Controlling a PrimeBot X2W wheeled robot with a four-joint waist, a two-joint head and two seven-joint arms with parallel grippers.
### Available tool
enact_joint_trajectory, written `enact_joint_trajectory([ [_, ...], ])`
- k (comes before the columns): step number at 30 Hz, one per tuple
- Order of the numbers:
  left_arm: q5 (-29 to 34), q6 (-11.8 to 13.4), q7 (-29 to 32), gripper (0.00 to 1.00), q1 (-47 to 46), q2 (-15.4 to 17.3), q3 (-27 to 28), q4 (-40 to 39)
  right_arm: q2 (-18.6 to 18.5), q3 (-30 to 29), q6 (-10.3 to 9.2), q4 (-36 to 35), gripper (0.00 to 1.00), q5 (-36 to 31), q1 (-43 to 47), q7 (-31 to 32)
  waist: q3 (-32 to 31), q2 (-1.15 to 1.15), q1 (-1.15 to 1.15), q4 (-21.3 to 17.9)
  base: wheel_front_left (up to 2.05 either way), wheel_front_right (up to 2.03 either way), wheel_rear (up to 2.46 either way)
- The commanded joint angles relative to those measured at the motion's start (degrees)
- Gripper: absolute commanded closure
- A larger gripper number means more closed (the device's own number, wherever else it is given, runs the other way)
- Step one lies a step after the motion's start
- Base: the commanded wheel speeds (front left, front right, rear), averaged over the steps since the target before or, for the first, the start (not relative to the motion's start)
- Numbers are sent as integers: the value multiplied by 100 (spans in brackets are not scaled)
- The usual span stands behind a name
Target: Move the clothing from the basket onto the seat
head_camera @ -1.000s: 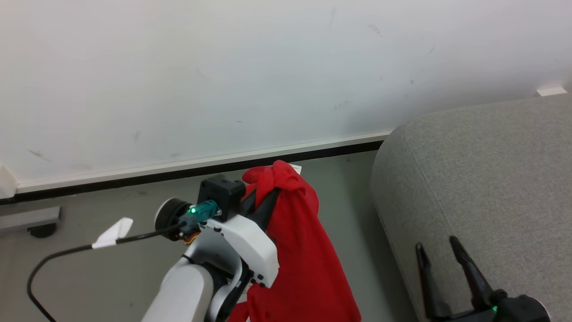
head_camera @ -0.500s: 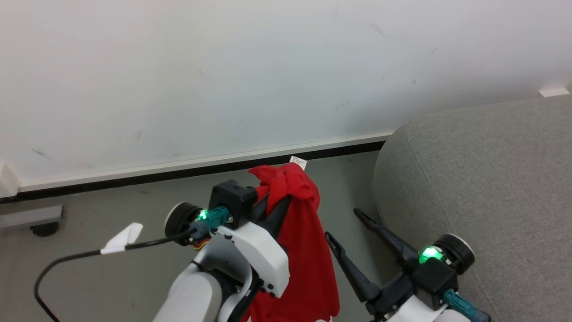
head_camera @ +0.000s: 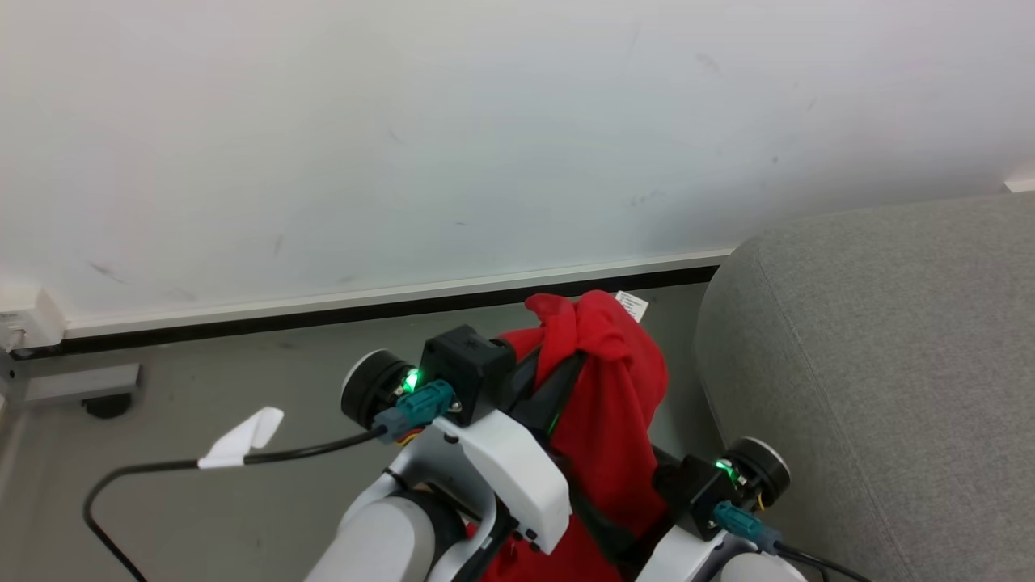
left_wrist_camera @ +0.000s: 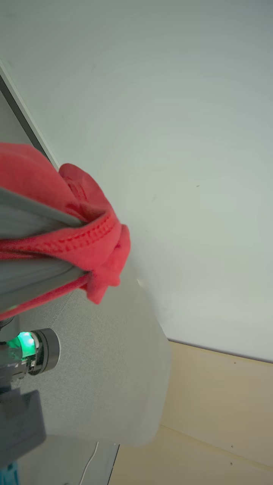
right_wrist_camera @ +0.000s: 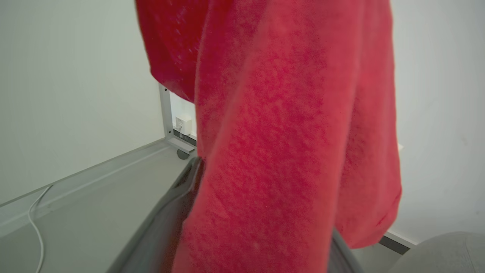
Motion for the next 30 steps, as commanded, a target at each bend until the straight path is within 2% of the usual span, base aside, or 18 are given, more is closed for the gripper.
enact_joint_trajectory([
  [1, -106, 15, 9, 100, -67, 1, 6, -43, 6, 34, -13, 89, 0, 66, -62, 2, -4, 0, 0, 17, 0, 0, 0],
  [2, -105, 39, 26, 100, -72, -2, -12, -78, 33, 111, -13, 194, 0, 164, -73, 2, -3, 0, 0, 29, 0, 0, 0],
  [3, -106, 44, 34, 100, -77, -2, -27, -102, 55, 165, -13, 252, 60, 272, -83, 1, 1, 0, 0, 40, 0, 0, 0],
  [4, -125, 53, 48, 100, -87, -3, -36, -118, 70, 214, -13, 277, 100, 386, -86, 2, 7, 0, 0, 50, 0, 0, 0],
  [8, -100, 147, 73, 100, -45, 80, 53, -62, 72, 237, -13, 168, 100, 665, -183, 2, 29, 0, 0, 23, 0, 0, 0],
  [9, -95, 157, 58, 85, -30, 91, 66, -45, 63, 205, -13, 138, 100, 680, -186, 1, 34, 0, 0, 12, 0, 0, 0],
  [10, -100, 161, 36, 60, -13, 105, 77, -20, 48, 193, -13, 122, 100, 689, -185, 1, 38, 0, 0, 3, 0, 0, 0],
  [11, -107, 178, 34, 5, 8, 125, 91, 15, 36, 187, -13, 103, 100, 703, -189, 1, 40, 0, 0, -8, 0, 0, 0],
  [12, -104, 190, 9, 0, 20, 142, 112, 43, 23, 158, -13, 73, 100, 718, -210, 1, 43, 0, 0, -20, 0, 0, 0],
  [23, -94, 240, -239, 0, 426, 378, 123, 324, -176, -265, -13, -219, 100, 865, -253, 0, 69, 0, 0, -160, 0, 0, 0],
  [30, -126, 283, -371, 0, 558, 397, 85, 451, -327, -667, -13, -312, 100, 782, -266, 1, 85, 0, 0, -249, 0, 0, 0],
])
